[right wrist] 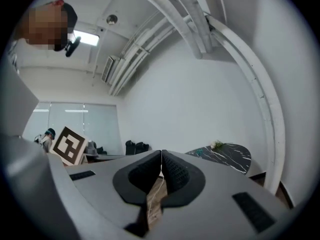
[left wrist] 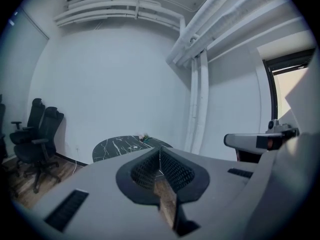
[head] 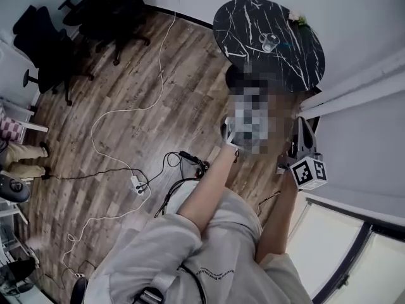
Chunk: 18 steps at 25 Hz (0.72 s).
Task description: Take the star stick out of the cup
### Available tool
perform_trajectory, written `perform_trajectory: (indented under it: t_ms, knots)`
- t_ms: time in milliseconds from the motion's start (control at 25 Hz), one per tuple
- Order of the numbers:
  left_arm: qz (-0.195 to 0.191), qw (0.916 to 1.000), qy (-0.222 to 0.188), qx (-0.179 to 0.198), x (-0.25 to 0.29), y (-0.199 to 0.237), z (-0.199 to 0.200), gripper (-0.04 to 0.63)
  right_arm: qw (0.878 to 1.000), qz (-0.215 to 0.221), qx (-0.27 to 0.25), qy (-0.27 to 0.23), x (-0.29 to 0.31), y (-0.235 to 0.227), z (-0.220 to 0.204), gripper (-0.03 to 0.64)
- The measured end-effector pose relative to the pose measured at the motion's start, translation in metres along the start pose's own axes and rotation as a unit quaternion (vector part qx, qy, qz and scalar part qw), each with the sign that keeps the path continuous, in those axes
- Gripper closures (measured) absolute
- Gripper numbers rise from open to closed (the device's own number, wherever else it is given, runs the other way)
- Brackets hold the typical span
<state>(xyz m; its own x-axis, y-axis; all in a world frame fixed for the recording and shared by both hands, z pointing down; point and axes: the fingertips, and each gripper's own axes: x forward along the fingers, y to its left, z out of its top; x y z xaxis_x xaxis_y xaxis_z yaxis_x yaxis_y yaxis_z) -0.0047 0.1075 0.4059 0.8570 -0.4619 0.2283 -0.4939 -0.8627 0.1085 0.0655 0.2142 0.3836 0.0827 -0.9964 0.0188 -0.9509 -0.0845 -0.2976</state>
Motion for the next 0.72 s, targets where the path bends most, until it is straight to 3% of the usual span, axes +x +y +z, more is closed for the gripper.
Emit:
perform_trajectory:
  t_ms: [120, 320, 480, 720]
  knots:
    - [-0.012, 0.9999, 0.006, 0.006, 0.007, 0.010, -0.002, 0.571, 1.000, -0.004, 0.000, -0.021, 0.007, 0.007, 0.000, 0.581]
    - [-0.021, 0.9997, 0.009, 0.006, 0.006, 0.027, -0.005, 0.571, 1.000, -0.025, 0.005, -0.014, 0.017, 0.009, -0.016, 0.581]
    - [-0.025, 0.9997, 0.008, 0.004, 0.010, 0.039, -0.001, 0.571, 1.000, -0.022, -0.019, -0.009, 0.031, 0.008, -0.019, 0.581]
    - [-0.012, 0.9998, 0.010, -0.013, 0.014, 0.067, 0.001, 0.571, 0.999, -0.035, -0.033, 0.013, 0.060, 0.009, -0.017, 0.581]
